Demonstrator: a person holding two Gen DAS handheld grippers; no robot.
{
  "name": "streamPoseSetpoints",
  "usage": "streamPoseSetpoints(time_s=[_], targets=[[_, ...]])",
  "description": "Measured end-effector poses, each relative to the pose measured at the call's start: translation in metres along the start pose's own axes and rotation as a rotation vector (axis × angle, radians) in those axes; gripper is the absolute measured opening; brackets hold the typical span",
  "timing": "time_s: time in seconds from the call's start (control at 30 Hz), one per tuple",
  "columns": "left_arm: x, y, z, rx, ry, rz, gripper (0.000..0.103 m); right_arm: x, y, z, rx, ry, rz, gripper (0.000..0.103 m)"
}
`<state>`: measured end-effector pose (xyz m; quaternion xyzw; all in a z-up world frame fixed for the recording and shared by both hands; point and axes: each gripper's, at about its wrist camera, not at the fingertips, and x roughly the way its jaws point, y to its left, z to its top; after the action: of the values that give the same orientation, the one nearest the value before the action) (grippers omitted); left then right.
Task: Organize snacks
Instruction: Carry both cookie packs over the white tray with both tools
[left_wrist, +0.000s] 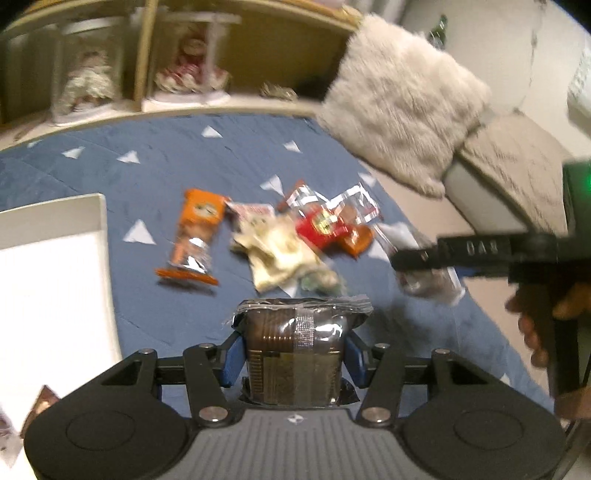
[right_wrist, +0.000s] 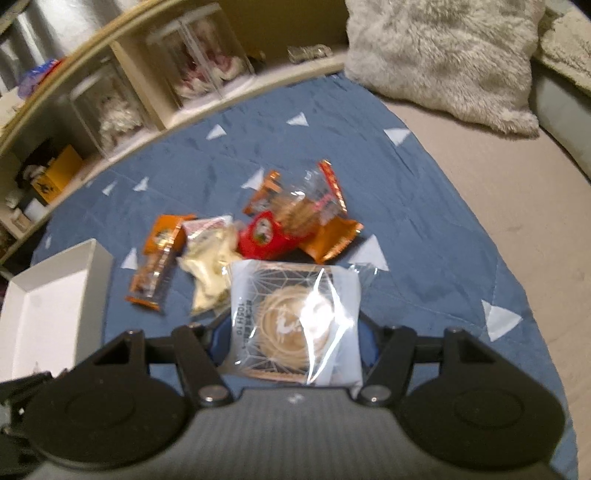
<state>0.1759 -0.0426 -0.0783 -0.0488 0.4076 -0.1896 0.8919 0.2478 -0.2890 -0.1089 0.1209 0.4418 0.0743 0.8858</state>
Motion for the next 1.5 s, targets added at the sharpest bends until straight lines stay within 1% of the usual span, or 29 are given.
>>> streamPoseSetpoints(time_s=[0.2, 0.3, 0.37, 0.47, 0.63, 0.77, 0.93, 1.03, 1.17, 1.37, 1.43, 1.5], targets=[[-0.024, 0.015, 0.003, -0.043, -0.055, 0.010, 0.055, -0.015, 0.009, -0.003, 0.008, -0.049, 0.013, 0.070], [-0.036, 0.023, 0.009, -0.061, -0.087, 0.026, 0.055, -0.023, 0.012, -0.005, 0.018, -0.071, 0.014, 0.070], [-0.045, 0.031, 0.014, -0.078, -0.109, 0.046, 0.055, -0.029, 0.016, -0.006, 0.016, -0.083, 0.016, 0.070], [-0.061, 0.049, 0.020, -0.100, -0.132, 0.098, 0.055, -0.031, 0.028, -0.003, 0.015, -0.095, 0.034, 0.070], [-0.079, 0.083, 0.028, -0.152, -0.140, 0.160, 0.055, -0.026, 0.068, -0.001, -0.036, -0.095, 0.083, 0.070], [-0.085, 0.112, 0.030, -0.180, -0.122, 0.232, 0.055, -0.017, 0.105, -0.001, -0.067, -0.081, 0.135, 0.070], [-0.087, 0.141, 0.031, -0.192, -0.093, 0.274, 0.055, 0.002, 0.149, -0.002, -0.092, -0.049, 0.181, 0.070], [-0.084, 0.157, 0.032, -0.193, -0.066, 0.313, 0.055, 0.014, 0.175, -0.004, -0.106, -0.018, 0.203, 0.070], [-0.072, 0.179, 0.032, -0.198, -0.006, 0.377, 0.055, 0.030, 0.204, -0.009, -0.113, 0.020, 0.220, 0.070], [-0.046, 0.210, 0.024, -0.224, 0.100, 0.420, 0.055, 0.056, 0.232, -0.006, -0.096, 0.078, 0.242, 0.070], [-0.037, 0.215, 0.022, -0.217, 0.121, 0.427, 0.055, 0.060, 0.239, -0.006, -0.092, 0.089, 0.249, 0.070], [-0.031, 0.222, 0.022, -0.230, 0.126, 0.415, 0.056, 0.066, 0.245, -0.005, -0.086, 0.100, 0.259, 0.070]])
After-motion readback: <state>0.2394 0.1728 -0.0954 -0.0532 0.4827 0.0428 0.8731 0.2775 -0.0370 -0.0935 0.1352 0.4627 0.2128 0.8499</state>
